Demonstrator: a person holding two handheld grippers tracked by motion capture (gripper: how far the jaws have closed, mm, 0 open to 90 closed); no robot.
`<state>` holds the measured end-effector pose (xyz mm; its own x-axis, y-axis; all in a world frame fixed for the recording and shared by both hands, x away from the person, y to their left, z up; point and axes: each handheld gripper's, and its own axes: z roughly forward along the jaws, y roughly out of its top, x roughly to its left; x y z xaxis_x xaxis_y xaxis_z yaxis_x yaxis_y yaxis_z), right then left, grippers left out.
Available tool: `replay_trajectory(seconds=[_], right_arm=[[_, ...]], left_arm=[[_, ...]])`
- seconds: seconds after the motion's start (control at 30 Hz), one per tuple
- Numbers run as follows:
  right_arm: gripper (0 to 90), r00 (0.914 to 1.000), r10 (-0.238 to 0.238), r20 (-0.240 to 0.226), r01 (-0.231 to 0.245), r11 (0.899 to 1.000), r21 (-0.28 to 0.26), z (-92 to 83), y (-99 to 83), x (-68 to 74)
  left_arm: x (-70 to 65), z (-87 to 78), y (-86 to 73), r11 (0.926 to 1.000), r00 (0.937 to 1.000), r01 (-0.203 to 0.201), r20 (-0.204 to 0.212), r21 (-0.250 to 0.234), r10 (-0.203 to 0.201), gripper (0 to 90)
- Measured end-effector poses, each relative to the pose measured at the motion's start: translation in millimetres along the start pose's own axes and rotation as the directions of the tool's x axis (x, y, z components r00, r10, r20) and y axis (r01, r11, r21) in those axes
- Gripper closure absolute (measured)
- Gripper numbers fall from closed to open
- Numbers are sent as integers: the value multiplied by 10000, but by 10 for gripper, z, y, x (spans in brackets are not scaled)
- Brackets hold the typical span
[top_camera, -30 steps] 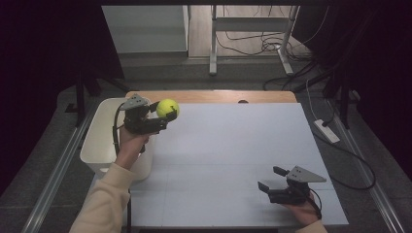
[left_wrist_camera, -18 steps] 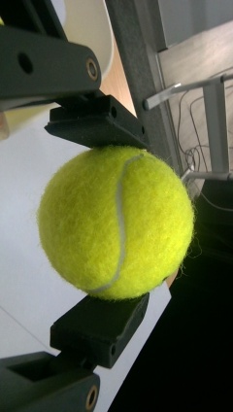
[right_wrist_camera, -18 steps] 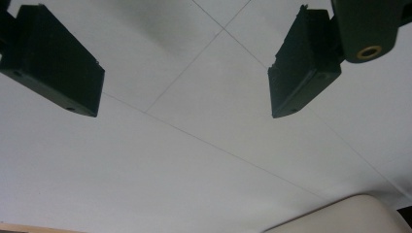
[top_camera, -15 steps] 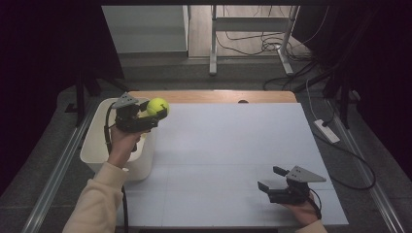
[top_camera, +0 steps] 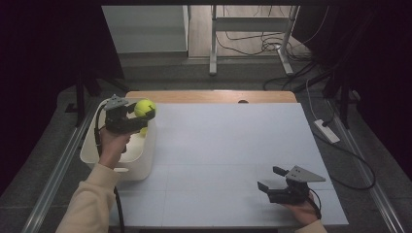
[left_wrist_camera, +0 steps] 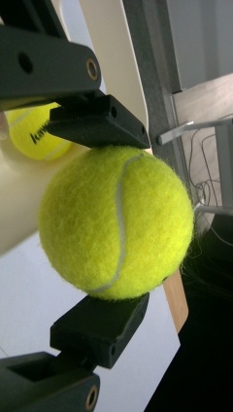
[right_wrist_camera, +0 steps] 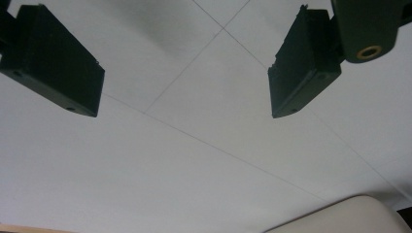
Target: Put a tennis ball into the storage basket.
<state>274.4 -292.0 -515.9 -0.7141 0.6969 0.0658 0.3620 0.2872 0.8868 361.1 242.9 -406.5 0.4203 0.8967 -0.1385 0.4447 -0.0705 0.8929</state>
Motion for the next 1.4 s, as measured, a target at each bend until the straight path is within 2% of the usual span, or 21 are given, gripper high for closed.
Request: replay_trajectory(seconds=[0.13, 0.27, 0.57, 0.73, 0.8, 1.07, 1.23, 1.3, 1.4], right_arm=[[132, 10000, 12, 3, -12, 10000, -5, -2, 0, -1], [132, 10000, -13, 3, 13, 10000, 1, -1, 0, 3], [132, 10000, -20, 7, 20, 10000, 23, 2, 0, 1], [132, 10000, -14, 7, 14, 10000, 25, 1, -1, 1], [132, 10000, -25, 9, 25, 10000, 36, 2, -1, 1], [132, 10000, -14, 21, 14, 10000, 38, 4, -1, -1], [132, 10000, -44, 34, 44, 10000, 73, 2, 1, 4], [132, 10000, -46, 25, 46, 10000, 78, 3, 1, 4], [132, 10000, -62, 8, 62, 9999, 103, 5, 0, 4]], left_arm=[[73, -36, -25, 9998, 9996, 175, -240, 15, -175, 273], [131, -80, -34, 9999, 9981, 160, -591, -49, -163, 273], [238, -174, -25, 9991, 9938, 367, -1037, -223, -388, 272], [267, -212, -22, 9990, 9927, 364, -1145, -271, -393, 271], [284, -237, -19, 9992, 9909, 300, -1303, -249, -329, 271], [326, -216, -37, 9992, 9893, 399, -1404, 9, -393, 270], [321, -222, -38, 9995, 9868, 277, -1600, 157, -249, 268], [328, -218, -34, 9990, 9839, 316, -1768, 315, -256, 263], [343, -226, -24, 9982, 9817, 532, -1846, 281, -471, 219]])
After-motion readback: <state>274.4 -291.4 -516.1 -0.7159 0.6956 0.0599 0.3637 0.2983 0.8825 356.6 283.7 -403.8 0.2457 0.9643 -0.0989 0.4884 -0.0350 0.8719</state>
